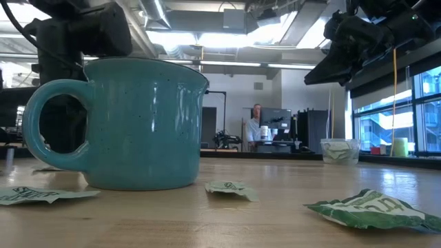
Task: Pick and place items into bin
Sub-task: Put the stevia packet into the transparent bin
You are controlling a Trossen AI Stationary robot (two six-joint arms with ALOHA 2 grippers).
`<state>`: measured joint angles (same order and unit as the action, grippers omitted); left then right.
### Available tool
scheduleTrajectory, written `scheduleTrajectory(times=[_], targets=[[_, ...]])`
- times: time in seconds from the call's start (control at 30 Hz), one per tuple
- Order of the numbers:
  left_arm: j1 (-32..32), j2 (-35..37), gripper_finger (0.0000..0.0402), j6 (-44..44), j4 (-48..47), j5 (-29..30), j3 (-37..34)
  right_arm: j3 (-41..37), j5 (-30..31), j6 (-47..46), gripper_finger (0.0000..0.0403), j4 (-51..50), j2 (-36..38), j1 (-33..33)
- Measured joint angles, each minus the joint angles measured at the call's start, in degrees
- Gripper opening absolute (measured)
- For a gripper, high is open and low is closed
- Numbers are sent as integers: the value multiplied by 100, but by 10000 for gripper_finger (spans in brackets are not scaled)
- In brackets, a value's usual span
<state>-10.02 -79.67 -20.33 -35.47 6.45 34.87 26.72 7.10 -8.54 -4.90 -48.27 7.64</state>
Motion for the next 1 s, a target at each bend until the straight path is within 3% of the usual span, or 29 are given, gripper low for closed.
scheduleTrajectory(times=[0.53,1.0], targets=[[-2,-261,6,-8,-6,-185,22,0,0,2,81,-36,0,2],[-2,-239,2,15,-29,-175,7,0,0,4,81,-85,0,2]])
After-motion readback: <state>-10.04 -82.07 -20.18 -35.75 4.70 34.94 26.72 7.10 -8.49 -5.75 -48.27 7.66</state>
